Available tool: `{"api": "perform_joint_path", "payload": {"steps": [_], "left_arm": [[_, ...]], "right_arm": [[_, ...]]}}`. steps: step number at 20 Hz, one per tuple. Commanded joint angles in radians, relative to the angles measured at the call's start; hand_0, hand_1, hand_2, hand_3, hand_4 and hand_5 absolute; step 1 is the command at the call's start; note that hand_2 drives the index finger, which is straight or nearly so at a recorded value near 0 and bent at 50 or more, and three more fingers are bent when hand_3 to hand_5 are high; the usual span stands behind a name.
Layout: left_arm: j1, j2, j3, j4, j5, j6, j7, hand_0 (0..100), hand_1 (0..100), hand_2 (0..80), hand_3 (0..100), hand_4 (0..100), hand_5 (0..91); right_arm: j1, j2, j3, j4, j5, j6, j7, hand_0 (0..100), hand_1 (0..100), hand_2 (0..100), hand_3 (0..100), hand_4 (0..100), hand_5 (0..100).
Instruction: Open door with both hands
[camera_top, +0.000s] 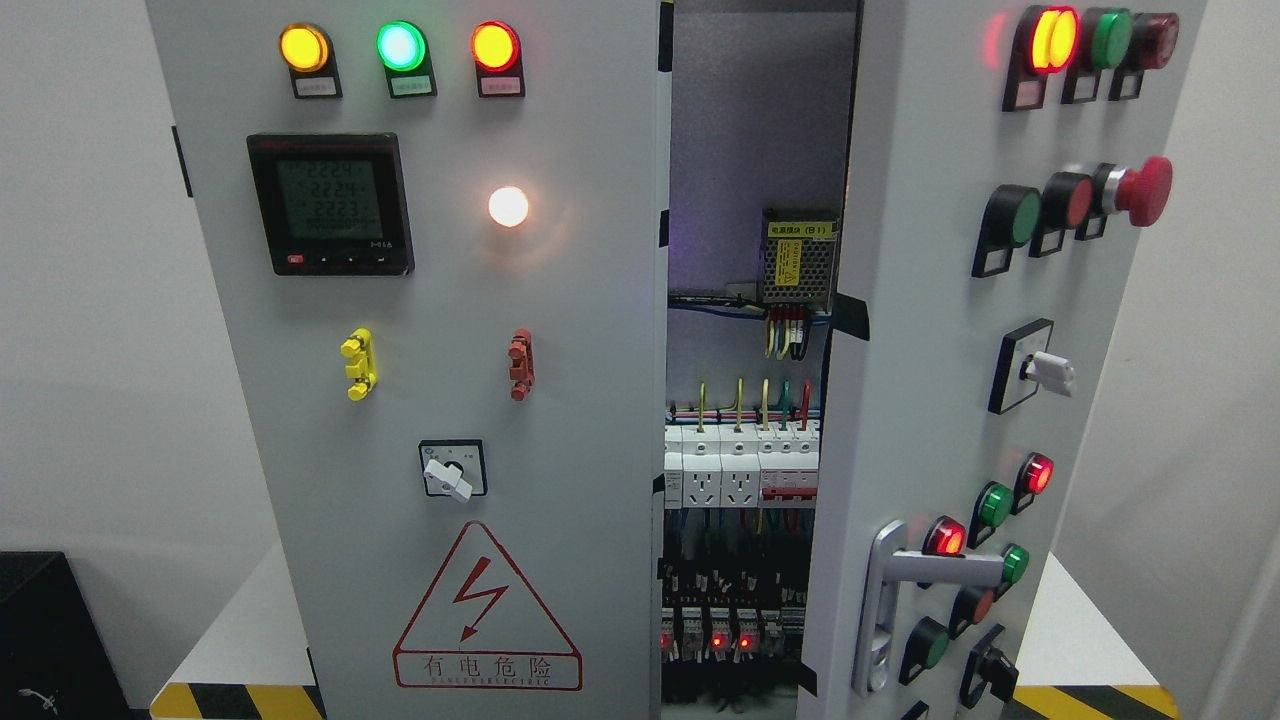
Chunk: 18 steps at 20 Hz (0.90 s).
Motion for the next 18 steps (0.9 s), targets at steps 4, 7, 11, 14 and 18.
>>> {"api": "perform_joint_path", "payload": {"steps": [4, 7, 11, 14, 18], "left_arm": [[-0.155, 0.141, -0.115, -0.351, 0.143, -0.011, 0.001, 0, 0, 0.0, 0, 0, 0.0], [-0.205, 0.147, -0.126, -0.385, 0.196, -0.011, 0.001, 0, 0, 0.0, 0, 0, 0.0], [-0.282, 0.164, -0.126, -0.417, 0.275, -0.011, 0.001, 0, 0, 0.0, 0, 0, 0.0], [-0.354, 0.173, -0.125, -0.431, 0.327, -0.011, 0.001, 0, 0, 0.0, 0, 0, 0.0], [-0.462, 0.173, -0.126, -0.431, 0.397, -0.008, 0.001, 0, 0, 0.0, 0, 0, 0.0]], "right_arm": [[-0.021, 0.000, -0.031, -0.017, -0.001, 0.002, -0.001, 0, 0, 0, 0, 0, 0], [-0.023, 0.000, -0.031, -0.017, 0.001, 0.000, 0.001, 0, 0, 0, 0, 0, 0], [-0.021, 0.000, -0.031, -0.017, 0.001, 0.000, 0.001, 0, 0, 0, 0, 0, 0], [-0.021, 0.000, -0.031, -0.017, 0.001, 0.000, 0.001, 0, 0, 0, 0, 0, 0], [-0.021, 0.000, -0.031, -0.017, -0.001, 0.000, 0.001, 0, 0, 0, 0, 0, 0]]}}
